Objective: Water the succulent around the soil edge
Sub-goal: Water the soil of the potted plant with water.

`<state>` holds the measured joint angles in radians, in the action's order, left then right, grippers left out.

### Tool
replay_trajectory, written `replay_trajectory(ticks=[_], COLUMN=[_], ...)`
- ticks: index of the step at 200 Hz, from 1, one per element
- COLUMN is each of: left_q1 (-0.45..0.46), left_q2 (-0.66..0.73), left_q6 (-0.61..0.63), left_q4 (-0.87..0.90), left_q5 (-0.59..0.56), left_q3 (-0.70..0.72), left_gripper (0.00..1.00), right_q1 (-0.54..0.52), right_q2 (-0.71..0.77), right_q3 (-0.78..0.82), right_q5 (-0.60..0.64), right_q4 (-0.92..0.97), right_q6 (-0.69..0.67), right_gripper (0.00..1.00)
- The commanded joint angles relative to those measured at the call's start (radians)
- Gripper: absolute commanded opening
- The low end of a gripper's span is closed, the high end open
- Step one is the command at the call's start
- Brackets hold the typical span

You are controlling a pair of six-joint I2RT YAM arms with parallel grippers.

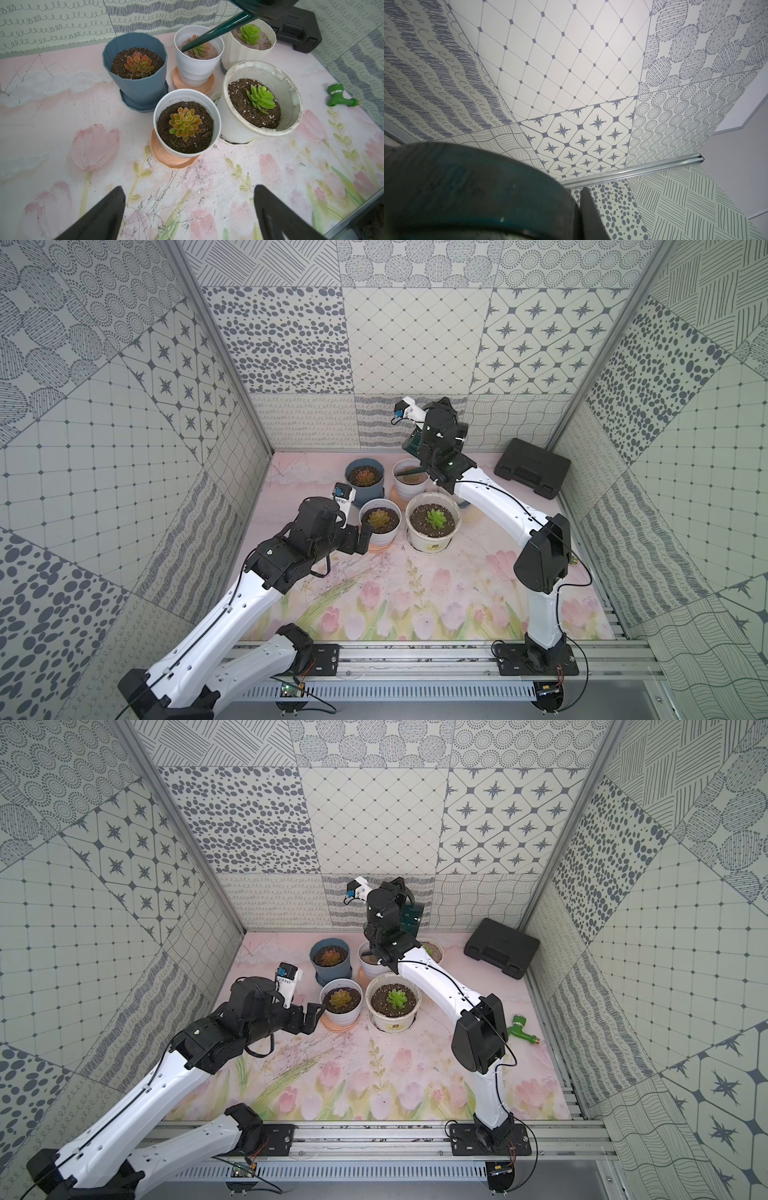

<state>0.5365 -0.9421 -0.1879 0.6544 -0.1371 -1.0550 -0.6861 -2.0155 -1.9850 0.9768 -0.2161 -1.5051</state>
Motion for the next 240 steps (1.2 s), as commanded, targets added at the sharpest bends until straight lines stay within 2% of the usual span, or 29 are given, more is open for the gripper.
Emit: replay_trajectory(ticks=[1, 88, 240], left_q1=[-0.012, -0.026, -0.027], left_q2=[-0.001, -0.005, -0.005], left_q6=[0.016, 0.011, 0.004], left_q4=[-0.024, -0.026, -0.026], left_q5=[0.020, 0.040, 0.046], left_q3=[0.001, 0.001, 0.002], left_gripper=[1.00, 1.00, 0.99], right_q1=[-0.007, 0.006, 0.088], right_q2=[-0.005, -0.030, -0.009], right_q3=[-0.064, -0.100, -0.023], right_q5=[0.003, 0.023, 0.042], right_q4=[-0.119, -0.188, -0.224], right_q6=[-0.029, -0.064, -0.079], right_gripper=[0.00, 0.00, 0.00])
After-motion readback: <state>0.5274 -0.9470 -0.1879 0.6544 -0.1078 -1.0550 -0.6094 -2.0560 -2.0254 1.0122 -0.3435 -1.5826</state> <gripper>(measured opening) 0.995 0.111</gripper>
